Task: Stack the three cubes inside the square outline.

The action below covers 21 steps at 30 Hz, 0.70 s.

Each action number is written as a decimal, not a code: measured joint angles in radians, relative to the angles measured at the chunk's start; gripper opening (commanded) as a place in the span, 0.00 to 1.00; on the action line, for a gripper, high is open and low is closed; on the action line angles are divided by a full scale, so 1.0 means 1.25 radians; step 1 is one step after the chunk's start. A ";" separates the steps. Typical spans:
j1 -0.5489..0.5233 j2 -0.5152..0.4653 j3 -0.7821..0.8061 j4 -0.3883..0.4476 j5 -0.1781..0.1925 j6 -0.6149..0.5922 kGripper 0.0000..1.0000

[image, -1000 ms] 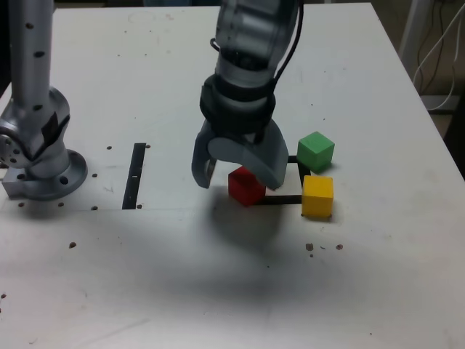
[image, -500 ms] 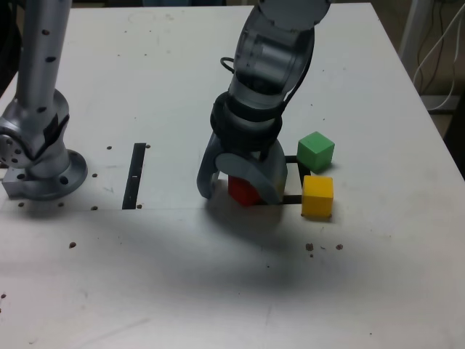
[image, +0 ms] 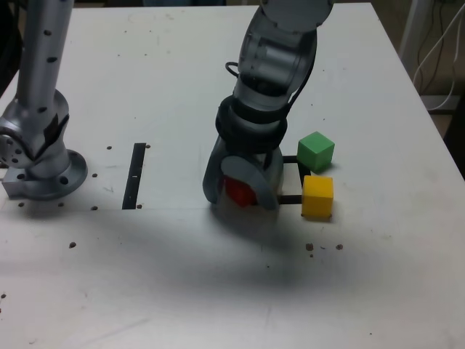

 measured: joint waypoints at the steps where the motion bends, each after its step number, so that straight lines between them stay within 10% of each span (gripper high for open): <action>1: 0.000 0.000 -0.002 -0.002 0.001 0.001 0.55; 21: 0.000 -0.021 -0.011 0.024 0.033 0.019 0.30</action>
